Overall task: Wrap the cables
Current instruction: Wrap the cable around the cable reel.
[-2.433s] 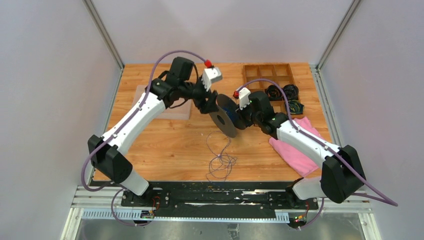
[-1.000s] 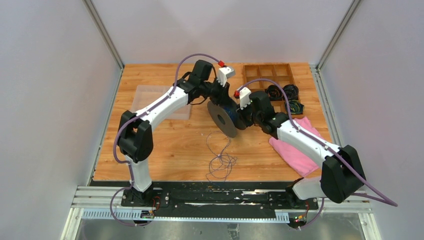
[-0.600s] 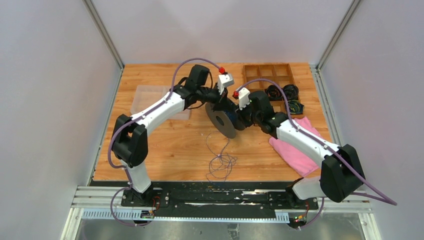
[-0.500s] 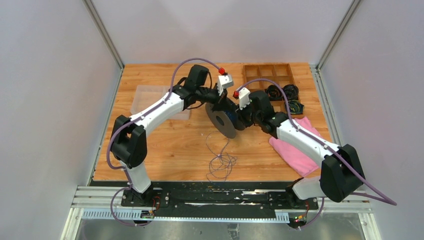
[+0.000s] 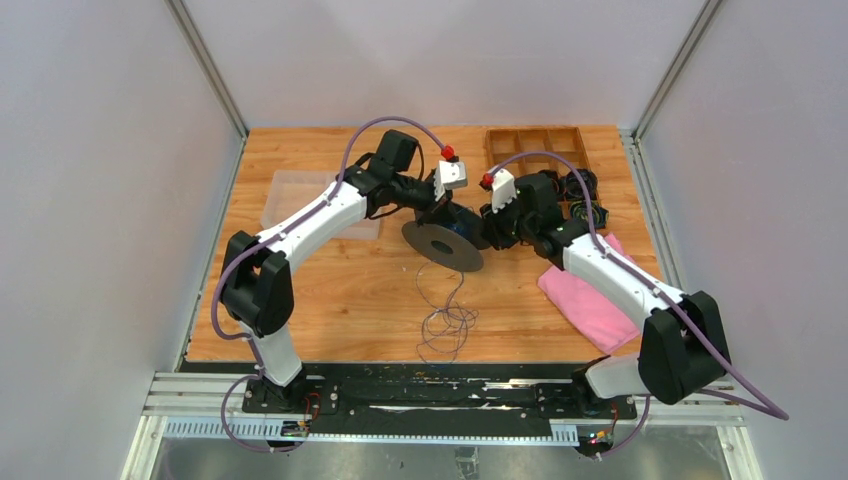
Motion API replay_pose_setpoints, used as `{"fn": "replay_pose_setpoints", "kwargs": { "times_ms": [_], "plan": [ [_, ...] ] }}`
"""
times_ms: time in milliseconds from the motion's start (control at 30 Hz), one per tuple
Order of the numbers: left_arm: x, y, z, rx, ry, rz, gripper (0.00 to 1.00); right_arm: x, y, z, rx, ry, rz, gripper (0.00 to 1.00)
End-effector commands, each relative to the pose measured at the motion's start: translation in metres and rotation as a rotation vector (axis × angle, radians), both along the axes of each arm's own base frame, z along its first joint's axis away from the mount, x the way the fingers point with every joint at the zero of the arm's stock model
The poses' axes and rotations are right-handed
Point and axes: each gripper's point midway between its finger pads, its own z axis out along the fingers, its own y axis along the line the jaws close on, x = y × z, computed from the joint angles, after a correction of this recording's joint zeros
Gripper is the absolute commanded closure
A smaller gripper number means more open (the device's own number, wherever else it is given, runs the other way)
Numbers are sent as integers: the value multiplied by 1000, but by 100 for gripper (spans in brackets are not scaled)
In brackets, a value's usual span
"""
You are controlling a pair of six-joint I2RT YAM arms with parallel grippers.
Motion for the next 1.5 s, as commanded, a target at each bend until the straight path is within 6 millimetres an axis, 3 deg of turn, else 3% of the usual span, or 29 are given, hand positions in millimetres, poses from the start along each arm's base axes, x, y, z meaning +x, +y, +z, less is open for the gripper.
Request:
{"fn": "replay_pose_setpoints", "kwargs": {
  "times_ms": [0, 133, 300, 633, 733, 1300, 1467],
  "plan": [
    [1, 6, 0, 31, -49, -16, 100, -1, 1, 25, 65, -27, 61, 69],
    [3, 6, 0, 40, -60, -16, 100, -8, 4, 28, 77, -30, 121, 65],
    [0, 4, 3, 28, -89, -51, 100, -3, 10, 27, 77, -25, 146, 71],
    [-4, 2, 11, 26, -143, -123, 100, 6, 17, 23, 72, -22, 176, 95],
    [2, -3, 17, -5, -116, -83, 100, 5, 15, 23, 73, -19, 169, 97],
    [-20, -10, 27, -131, -64, -138, 97, 7, 7, 23, 59, -11, 97, 99],
    [-10, -9, 28, -117, -40, -47, 99, 14, -4, 30, 41, -30, 13, 99]
  ]
}}
